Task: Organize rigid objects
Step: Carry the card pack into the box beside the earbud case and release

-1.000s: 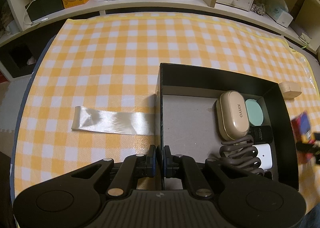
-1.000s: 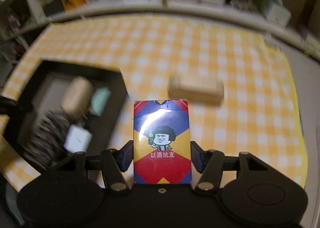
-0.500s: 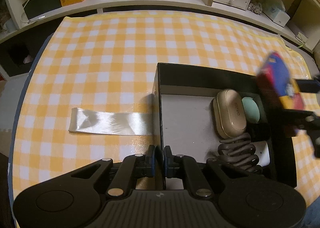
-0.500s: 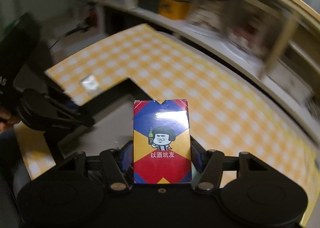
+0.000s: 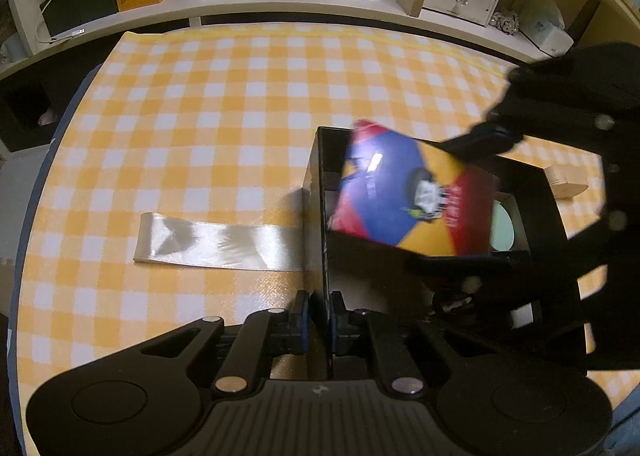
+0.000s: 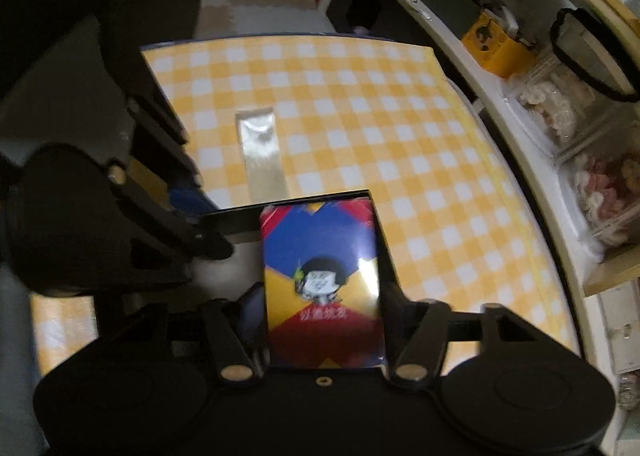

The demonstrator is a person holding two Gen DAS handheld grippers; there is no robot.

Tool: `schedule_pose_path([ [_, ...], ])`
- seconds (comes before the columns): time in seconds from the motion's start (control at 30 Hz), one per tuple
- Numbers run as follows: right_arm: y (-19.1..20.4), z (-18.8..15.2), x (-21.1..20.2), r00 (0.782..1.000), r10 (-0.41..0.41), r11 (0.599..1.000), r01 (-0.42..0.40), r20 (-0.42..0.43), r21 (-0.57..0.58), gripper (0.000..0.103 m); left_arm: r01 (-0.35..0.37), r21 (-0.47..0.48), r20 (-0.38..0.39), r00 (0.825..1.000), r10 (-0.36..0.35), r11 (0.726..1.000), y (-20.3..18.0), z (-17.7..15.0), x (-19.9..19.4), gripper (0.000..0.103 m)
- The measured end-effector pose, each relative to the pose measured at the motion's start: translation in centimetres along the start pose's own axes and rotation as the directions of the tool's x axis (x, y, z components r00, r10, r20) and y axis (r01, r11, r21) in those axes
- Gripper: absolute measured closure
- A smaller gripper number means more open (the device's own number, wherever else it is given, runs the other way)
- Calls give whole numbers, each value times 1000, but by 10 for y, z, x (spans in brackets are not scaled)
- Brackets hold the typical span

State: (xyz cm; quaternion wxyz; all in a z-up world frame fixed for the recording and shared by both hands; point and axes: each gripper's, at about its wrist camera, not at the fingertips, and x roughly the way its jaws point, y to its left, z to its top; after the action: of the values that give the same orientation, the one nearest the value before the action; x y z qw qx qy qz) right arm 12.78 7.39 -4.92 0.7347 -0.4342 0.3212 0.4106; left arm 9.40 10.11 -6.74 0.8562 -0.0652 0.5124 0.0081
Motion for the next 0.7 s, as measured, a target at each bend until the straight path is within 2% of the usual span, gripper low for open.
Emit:
schedule_pose_path([
  [0.07, -4, -3, -4, 1000, -12, 999, 11, 23, 47, 27, 4, -5, 0, 1000, -4, 1000, 1, -1, -1, 92],
  [0.23, -22, -21, -18, 997, 38, 966, -53, 62, 251, 35, 7, -13, -3, 1000, -7, 1000, 0, 0, -2, 92],
  [0.43, -34, -51, -40, 989, 64, 874, -120, 133, 471, 42, 6, -13, -3, 1000, -6, 1000, 2, 0, -2, 92],
  [0.47, -36, -56, -44, 987, 62, 853, -129, 148, 505, 49, 4, -12, -3, 1000, -4, 1000, 2, 0, -3, 92],
  [0.53, -40, -64, -52, 985, 56, 811, -139, 161, 568, 56, 4, -12, -2, 1000, -4, 1000, 2, 0, -3, 92],
  [0.7, -41, -81, -67, 975, 42, 727, -178, 216, 663, 56, -2, -10, -4, 1000, 2, 1000, 2, 2, -2, 92],
])
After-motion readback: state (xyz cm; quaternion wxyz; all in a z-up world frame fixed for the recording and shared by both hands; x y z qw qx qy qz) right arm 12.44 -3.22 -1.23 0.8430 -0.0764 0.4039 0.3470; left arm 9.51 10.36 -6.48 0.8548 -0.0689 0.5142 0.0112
